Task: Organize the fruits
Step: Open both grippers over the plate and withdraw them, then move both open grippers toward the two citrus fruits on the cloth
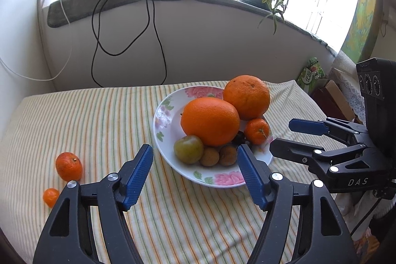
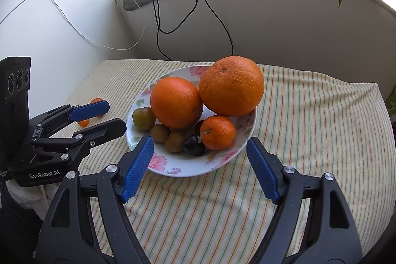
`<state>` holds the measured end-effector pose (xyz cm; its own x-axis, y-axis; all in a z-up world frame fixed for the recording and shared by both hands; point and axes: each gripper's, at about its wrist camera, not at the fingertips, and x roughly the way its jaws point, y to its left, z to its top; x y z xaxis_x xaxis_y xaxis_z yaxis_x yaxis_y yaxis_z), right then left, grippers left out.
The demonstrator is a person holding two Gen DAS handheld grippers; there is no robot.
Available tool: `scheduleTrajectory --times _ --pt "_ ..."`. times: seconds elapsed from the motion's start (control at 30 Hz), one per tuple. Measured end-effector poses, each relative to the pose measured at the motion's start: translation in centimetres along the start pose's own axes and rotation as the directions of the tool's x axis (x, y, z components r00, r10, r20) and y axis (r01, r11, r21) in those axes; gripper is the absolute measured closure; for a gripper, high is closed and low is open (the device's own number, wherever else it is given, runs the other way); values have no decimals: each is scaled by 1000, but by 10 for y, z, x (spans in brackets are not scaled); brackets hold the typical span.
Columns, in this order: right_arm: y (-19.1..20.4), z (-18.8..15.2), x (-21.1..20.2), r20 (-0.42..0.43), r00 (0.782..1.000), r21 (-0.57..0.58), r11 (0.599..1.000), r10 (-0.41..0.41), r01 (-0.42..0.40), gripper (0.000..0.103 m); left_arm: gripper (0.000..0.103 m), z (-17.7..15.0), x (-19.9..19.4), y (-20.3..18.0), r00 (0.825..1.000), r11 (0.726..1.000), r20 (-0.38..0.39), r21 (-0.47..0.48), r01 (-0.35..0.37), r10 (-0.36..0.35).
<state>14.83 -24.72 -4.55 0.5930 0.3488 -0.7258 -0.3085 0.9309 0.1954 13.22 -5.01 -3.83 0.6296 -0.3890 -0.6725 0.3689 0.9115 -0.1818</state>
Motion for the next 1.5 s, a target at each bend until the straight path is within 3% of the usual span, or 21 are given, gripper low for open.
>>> scheduleTrajectory --times 0.13,0.27,0.37,0.73,1.07,1.5 --pt "3 1 -1 0 1000 -8 1000 -12 12 22 25 0 -6 1 1000 1000 11 -2 -18 18" --pt "7 1 -3 4 1000 -17 1000 -25 25 22 24 -1 -13 3 999 999 22 -2 -33 33" --pt "12 0 -5 13 999 -26 999 -36 36 16 22 -1 -18 5 999 999 30 -4 -45 46" --pt "34 1 -16 43 998 -72 996 -55 58 13 20 -8 -44 19 990 992 66 -23 -125 126" --pt "61 -1 -16 53 997 -104 993 -50 55 13 20 -16 -70 37 984 988 97 -58 -146 151" --pt "95 8 -7 43 999 -141 990 -7 13 13 20 -39 -94 86 974 972 99 -134 -191 205"
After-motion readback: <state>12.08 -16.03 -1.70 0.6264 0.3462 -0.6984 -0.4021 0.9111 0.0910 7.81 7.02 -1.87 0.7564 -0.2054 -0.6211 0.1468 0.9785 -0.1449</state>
